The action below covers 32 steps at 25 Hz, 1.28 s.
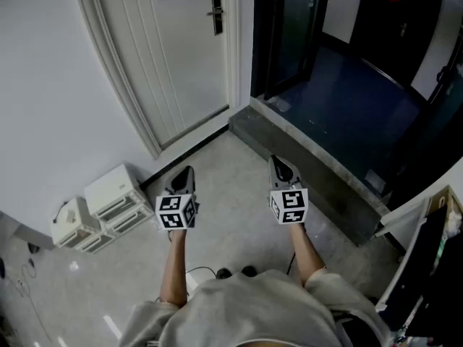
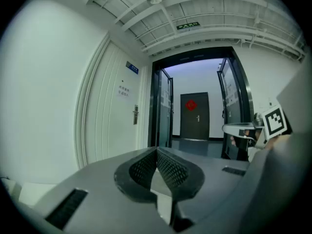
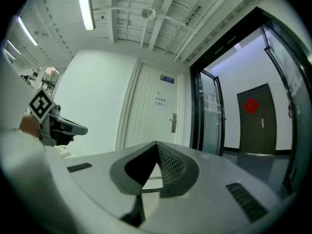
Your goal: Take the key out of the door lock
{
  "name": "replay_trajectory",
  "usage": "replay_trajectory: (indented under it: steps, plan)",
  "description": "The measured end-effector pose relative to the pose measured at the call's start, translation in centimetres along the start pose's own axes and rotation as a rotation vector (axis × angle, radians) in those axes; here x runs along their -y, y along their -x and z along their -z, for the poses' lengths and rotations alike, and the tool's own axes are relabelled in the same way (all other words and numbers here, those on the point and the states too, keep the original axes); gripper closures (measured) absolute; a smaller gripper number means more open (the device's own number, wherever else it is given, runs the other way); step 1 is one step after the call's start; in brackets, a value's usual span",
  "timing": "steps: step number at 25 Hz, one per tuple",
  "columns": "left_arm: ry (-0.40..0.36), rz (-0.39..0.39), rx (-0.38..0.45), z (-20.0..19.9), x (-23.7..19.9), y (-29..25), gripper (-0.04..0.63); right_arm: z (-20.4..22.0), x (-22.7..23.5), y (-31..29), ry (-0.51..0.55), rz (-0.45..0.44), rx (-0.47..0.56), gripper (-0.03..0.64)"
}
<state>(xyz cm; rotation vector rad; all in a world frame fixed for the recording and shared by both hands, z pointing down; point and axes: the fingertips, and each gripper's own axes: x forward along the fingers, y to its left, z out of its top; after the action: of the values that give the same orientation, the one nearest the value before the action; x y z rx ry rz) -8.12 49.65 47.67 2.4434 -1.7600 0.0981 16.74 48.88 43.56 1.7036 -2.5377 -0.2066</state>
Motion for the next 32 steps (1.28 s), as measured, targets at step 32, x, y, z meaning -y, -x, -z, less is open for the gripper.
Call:
replay_trajectory:
  steps: [32]
  plan:
    - [0.001,-0.044,-0.038,2.0,3.5,-4.7,0.577,2.6,4.5,-2.4,0.029,-0.075,-0.007,0.594]
